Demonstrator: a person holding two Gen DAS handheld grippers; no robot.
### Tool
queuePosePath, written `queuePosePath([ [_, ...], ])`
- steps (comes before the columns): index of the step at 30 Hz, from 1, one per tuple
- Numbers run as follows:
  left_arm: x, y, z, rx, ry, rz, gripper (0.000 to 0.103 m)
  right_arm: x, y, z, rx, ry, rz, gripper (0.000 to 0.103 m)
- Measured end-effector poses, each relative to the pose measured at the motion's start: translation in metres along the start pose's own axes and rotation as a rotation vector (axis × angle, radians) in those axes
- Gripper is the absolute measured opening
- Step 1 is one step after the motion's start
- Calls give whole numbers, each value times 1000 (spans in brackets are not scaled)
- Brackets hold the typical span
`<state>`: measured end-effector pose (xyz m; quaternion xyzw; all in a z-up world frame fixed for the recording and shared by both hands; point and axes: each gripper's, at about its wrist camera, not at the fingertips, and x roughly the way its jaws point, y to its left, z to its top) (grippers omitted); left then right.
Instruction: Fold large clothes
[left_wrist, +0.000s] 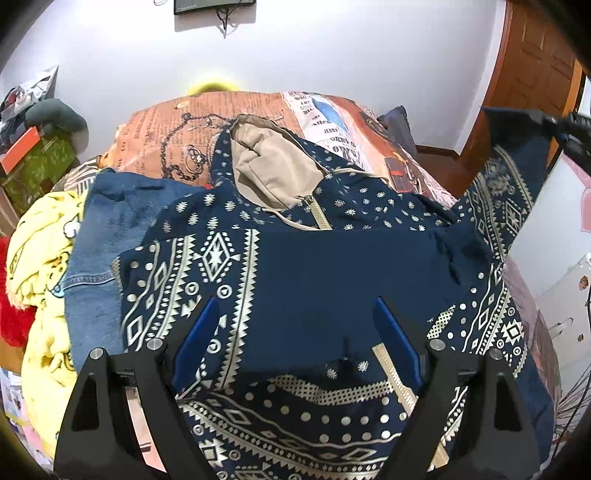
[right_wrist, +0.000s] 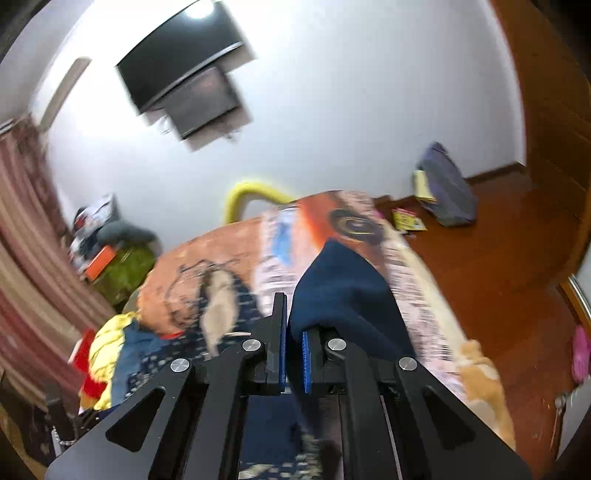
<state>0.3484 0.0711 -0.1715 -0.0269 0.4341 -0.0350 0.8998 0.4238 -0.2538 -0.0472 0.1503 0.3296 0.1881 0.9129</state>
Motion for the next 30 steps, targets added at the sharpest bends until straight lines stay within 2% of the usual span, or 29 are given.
queuePosePath([
  [5,-10,9,-9,-2,-4,11,85,37,41,-24,-64,84,62,6],
  [8,-14,15,-16,-7,6,14,85,68,59,-51,-87,181,94,6],
  [12,-15,23,-25,-11,19,26,85,108,76,-97,-133,321,88,6],
  [16,-12,30,-33,-18,36,25,85,140,75,-146,-156,471,67,6],
  [20,-10,29,-39,-9,53,27,85,150,78,-177,-173,554,40,10],
  [23,-6,24,-39,11,64,30,85,150,70,-185,-143,602,41,10],
  [24,-5,21,-38,19,65,30,85,150,67,-186,-141,620,35,13],
  [26,-4,16,-35,34,67,28,85,149,62,-184,-121,675,45,39],
  [28,-2,6,-30,55,69,26,85,142,57,-180,-94,703,60,57],
  [30,0,-5,-23,80,68,18,85,124,54,-171,-110,671,76,60],
])
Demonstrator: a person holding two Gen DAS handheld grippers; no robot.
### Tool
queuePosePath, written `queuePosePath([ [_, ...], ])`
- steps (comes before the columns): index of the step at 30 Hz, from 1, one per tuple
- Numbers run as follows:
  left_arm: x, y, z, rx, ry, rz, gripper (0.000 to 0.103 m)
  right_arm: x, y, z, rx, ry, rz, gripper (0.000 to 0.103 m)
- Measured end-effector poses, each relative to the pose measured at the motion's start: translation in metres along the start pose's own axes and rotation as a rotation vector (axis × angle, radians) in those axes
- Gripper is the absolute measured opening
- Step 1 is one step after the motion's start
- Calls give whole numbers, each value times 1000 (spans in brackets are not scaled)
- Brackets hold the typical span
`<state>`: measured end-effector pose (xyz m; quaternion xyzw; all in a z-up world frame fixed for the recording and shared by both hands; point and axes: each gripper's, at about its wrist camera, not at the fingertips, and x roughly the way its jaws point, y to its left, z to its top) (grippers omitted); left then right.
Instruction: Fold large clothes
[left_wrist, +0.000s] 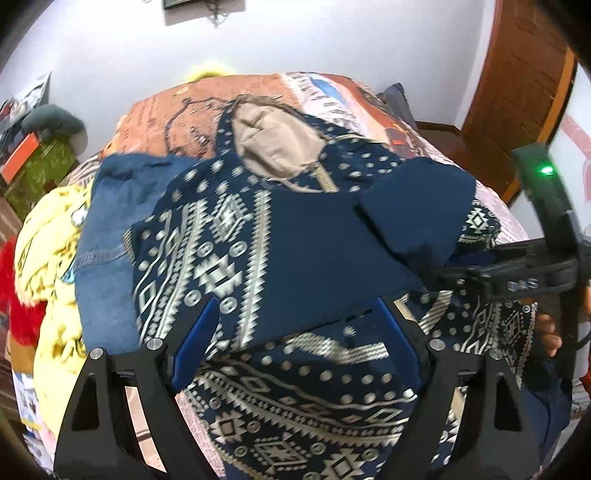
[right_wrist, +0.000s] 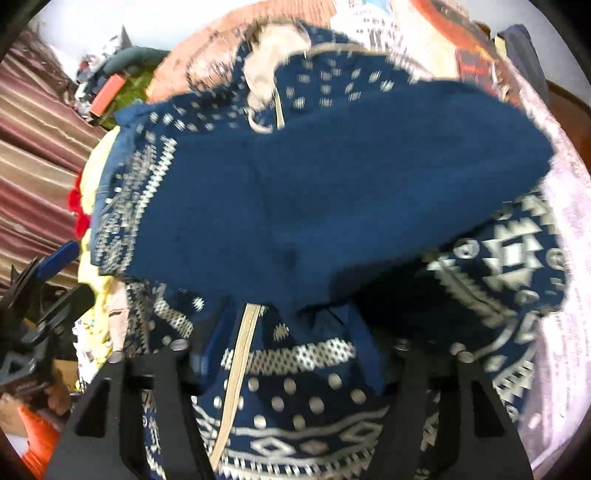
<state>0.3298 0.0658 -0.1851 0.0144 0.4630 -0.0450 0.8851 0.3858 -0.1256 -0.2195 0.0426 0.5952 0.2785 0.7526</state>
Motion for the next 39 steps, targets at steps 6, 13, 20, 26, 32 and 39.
queuePosePath([
  [6,-2,-44,30,99,-32,-20,85,-61,-18,-12,-63,-149,-124,67],
  [13,21,-114,70,239,-32,-63,85,-116,-51,-22,-80,-325,-359,81],
  [20,80,-177,95,348,37,-97,84,-120,-94,-31,20,-344,-396,82],
  [26,131,-202,106,336,120,-138,63,-110,-117,-34,65,-304,-382,82],
  [32,139,-186,116,272,85,-140,6,-95,-119,-24,87,-294,-331,82],
  [39,70,-119,128,159,-77,-121,5,-65,-111,0,95,-259,-281,82],
])
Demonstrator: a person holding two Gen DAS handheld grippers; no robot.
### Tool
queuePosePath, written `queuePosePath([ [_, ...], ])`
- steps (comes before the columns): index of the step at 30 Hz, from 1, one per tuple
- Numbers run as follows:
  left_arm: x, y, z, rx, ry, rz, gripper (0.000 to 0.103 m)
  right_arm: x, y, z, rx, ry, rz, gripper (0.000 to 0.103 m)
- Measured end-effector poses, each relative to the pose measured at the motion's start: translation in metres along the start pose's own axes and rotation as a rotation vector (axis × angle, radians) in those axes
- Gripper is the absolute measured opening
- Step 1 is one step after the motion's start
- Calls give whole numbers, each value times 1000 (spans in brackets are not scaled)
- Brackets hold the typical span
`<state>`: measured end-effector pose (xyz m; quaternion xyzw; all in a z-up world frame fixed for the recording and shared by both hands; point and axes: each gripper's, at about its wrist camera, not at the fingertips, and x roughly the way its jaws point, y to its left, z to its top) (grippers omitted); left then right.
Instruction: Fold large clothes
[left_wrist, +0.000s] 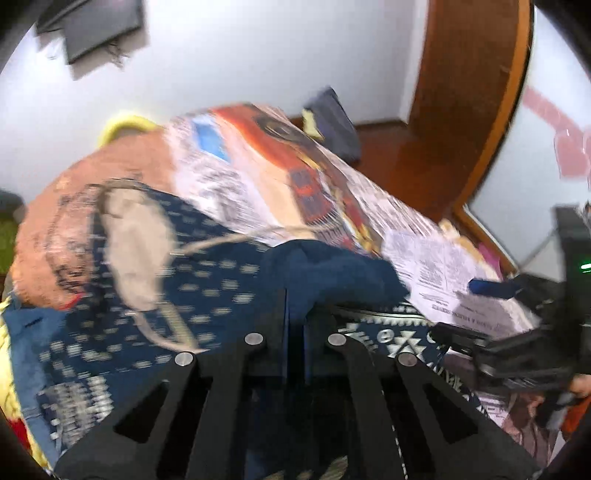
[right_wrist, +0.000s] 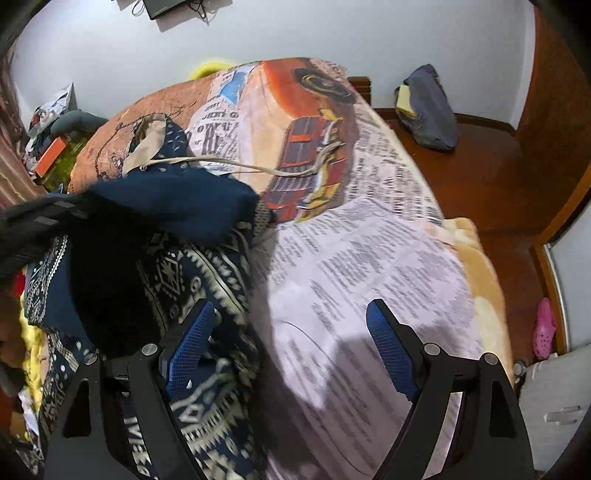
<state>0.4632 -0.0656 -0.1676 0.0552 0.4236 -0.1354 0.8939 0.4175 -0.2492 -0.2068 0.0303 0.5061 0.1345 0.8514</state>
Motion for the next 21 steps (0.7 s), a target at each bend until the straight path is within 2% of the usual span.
queuePosePath([
  [3,-28,33,-12,-48,-18,28,5,19,12,2,-40,40,-21,82],
  [6,-45,66,-40,-84,2,91,5,31,18,-2,-57,68,-23,82],
  [8,-47,89,-62,-120,41,121,5,37,20,-7,-60,82,-20,82],
  [12,-40,125,-113,-237,139,121,6,38,24,-12,-82,75,-30,82],
  [13,-37,130,-125,-260,159,116,11,38,25,-12,-83,78,-31,82],
  [15,-35,138,-145,-295,182,108,28,37,26,-12,-92,85,-31,82],
  [17,-40,139,-160,-307,170,137,50,37,27,-14,-100,86,-35,82],
  [19,-44,132,-167,-287,167,162,55,38,28,-14,-102,89,-42,82],
  [21,-48,120,-168,-228,179,181,55,37,28,-14,-99,96,-46,82],
])
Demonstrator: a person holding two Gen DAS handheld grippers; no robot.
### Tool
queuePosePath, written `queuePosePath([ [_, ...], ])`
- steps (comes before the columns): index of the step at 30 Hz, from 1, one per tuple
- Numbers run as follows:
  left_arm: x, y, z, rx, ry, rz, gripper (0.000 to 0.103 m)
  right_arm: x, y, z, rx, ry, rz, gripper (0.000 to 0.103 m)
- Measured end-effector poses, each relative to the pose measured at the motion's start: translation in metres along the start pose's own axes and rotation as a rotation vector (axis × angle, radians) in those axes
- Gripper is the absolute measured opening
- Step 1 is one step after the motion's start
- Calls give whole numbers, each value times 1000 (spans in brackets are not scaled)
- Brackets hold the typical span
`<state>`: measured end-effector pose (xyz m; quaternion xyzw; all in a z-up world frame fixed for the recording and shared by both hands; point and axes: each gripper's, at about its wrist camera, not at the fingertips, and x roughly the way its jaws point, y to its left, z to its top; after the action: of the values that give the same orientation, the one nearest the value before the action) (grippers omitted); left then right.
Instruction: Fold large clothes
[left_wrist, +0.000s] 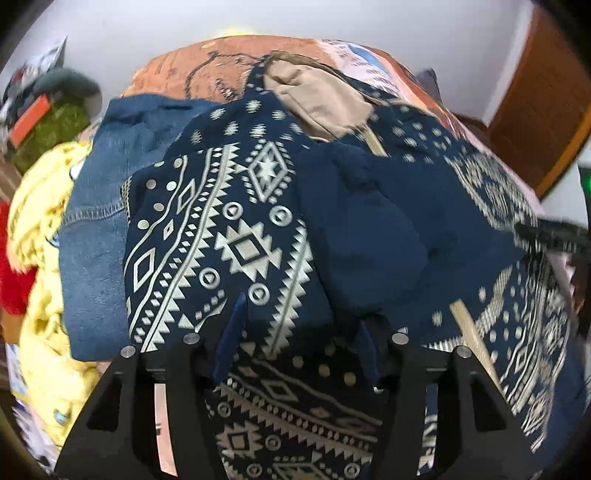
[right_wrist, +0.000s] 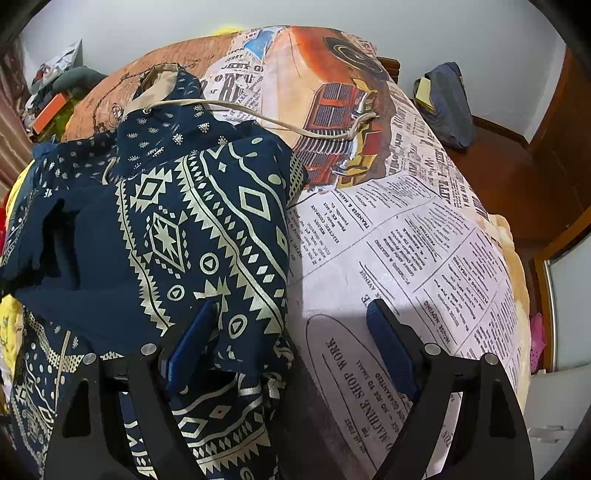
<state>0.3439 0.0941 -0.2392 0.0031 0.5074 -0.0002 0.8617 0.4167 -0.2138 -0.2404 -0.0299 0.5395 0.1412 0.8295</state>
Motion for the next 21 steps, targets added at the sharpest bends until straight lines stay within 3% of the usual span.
queuePosePath([
  [6,-24,-51,-5,244,-63,87,56,-6,-3,0,33,24,3,82],
  [10,-29,-85,-3,380,-128,134,64,-12,-2,-4,32,11,-9,82],
  [13,-14,-109,2,474,-146,203,64,-14,-2,-5,29,9,-10,82],
  [17,22,-122,9,533,-101,277,64,-14,-3,-6,37,12,-8,82],
  [18,32,-122,11,531,-92,297,63,-14,-3,-6,41,13,-7,82],
  [21,43,-119,18,509,-101,315,43,-12,-3,-8,44,13,-1,82],
])
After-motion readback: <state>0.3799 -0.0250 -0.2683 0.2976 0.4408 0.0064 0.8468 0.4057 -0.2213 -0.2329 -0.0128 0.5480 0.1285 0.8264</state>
